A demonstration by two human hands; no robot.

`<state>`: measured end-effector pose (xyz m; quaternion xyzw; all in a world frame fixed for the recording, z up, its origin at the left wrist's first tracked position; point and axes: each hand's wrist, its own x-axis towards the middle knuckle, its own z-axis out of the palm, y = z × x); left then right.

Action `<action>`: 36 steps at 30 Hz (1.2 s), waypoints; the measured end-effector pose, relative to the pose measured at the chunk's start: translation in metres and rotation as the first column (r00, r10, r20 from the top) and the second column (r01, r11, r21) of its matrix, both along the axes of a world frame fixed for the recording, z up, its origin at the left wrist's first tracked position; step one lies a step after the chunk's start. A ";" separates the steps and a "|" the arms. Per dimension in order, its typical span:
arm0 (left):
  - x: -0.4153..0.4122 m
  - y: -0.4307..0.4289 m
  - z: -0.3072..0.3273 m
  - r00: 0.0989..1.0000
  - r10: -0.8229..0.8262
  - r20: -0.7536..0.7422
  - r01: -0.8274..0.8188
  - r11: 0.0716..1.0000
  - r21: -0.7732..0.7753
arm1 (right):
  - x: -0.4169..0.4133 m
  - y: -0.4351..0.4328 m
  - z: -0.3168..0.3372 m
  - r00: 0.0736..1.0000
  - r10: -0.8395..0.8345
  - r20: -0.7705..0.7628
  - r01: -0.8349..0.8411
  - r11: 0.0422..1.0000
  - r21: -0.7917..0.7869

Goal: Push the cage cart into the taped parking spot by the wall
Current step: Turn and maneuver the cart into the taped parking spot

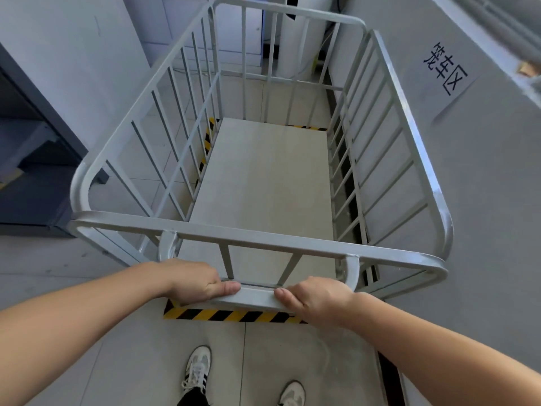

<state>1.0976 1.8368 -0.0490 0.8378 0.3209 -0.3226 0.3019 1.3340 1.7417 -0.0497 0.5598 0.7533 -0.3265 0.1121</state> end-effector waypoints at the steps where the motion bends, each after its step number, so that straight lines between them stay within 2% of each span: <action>1: 0.008 0.000 -0.002 1.000 0.005 0.008 -0.005 1.000 -0.002 | 0.009 0.001 0.000 1.000 0.007 0.001 -0.007 1.000 0.000; 16: 0.094 -0.001 -0.010 0.994 0.105 0.031 -0.105 0.994 -0.007 | 0.104 0.018 -0.004 1.000 0.021 -0.008 -0.021 0.999 -0.035; 25: 0.094 -0.003 -0.012 0.993 0.108 0.039 -0.108 0.994 0.012 | 0.104 0.014 -0.004 1.000 0.024 -0.015 -0.024 1.000 -0.005; 31: 0.094 -0.003 -0.008 0.986 0.168 -0.003 -0.168 0.986 -0.009 | 0.101 0.014 0.004 1.000 0.019 -0.001 -0.019 0.999 -0.047; 36: 0.095 -0.006 -0.008 0.988 0.146 0.046 -0.149 0.986 0.074 | 0.100 0.017 0.005 0.999 0.033 0.025 -0.031 0.996 -0.082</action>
